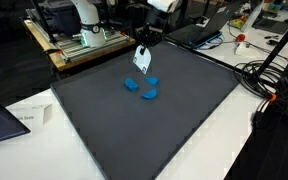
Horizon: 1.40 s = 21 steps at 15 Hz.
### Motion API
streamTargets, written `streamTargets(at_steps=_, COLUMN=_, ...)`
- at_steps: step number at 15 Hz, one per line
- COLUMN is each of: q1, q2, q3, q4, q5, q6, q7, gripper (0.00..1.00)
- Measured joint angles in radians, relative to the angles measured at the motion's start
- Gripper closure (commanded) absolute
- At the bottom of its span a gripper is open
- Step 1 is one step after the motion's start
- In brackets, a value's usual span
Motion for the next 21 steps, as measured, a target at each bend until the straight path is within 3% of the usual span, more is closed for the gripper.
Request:
streamTargets(at_steps=9, q1=-0.067, q2=-0.123, q3=0.028, q4=-0.114, q5=0.238, q6=0.089, q7=-0.284, gripper=0.99)
streamTargets(at_steps=16, q1=-0.138, q2=-0.127, q3=0.03, q4=-0.119, q5=0.515, q6=0.09, q7=-0.586, gripper=0.99)
streamTargets(at_steps=21, q1=-0.176, q2=-0.127, q3=0.03, q4=-0.13, q5=0.625, q6=0.09, q7=-0.745, gripper=0.99)
